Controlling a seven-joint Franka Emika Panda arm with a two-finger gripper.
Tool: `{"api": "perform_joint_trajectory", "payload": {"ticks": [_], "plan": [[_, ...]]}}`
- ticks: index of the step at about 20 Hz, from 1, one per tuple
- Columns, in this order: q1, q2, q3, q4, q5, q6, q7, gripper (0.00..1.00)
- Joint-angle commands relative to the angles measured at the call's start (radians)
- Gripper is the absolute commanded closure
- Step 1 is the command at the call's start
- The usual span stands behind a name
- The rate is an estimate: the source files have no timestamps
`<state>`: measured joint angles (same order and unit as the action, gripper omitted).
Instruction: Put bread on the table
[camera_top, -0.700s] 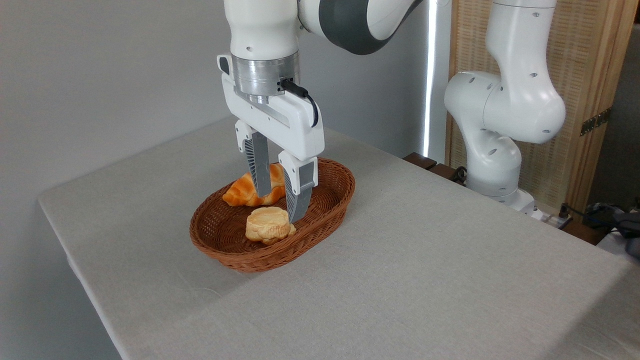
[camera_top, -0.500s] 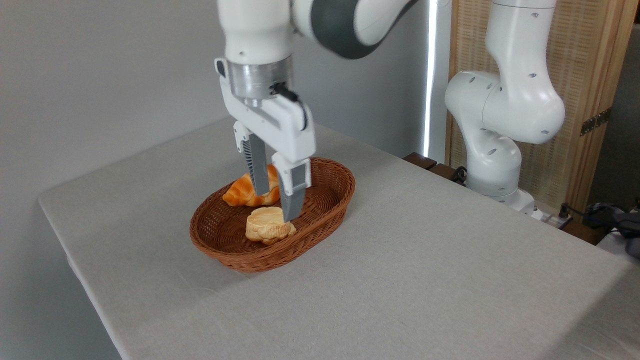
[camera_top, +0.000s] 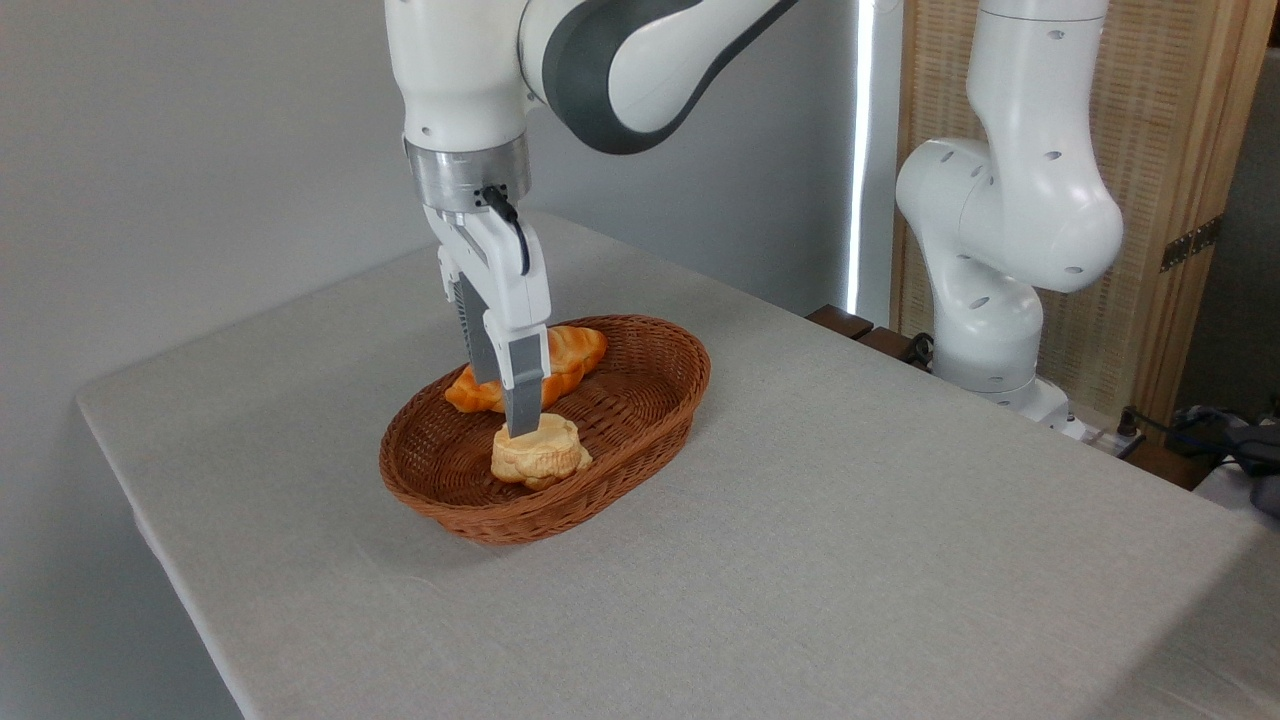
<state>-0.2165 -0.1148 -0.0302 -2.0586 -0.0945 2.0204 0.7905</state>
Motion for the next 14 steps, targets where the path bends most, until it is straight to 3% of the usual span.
{"api": "perform_joint_trajectory", "payload": {"ticks": [1,3,5,6,14], "plan": [[-0.018,-0.016,0.013,-0.051,0.013,0.027,0.090,0.00],[-0.018,-0.014,0.013,-0.060,0.022,0.032,0.131,0.00],[-0.018,-0.014,0.012,-0.074,0.087,0.043,0.139,0.00],[-0.020,-0.013,0.012,-0.080,0.093,0.052,0.139,0.00],[-0.058,0.004,0.012,-0.095,0.096,0.080,0.138,0.00]]}}
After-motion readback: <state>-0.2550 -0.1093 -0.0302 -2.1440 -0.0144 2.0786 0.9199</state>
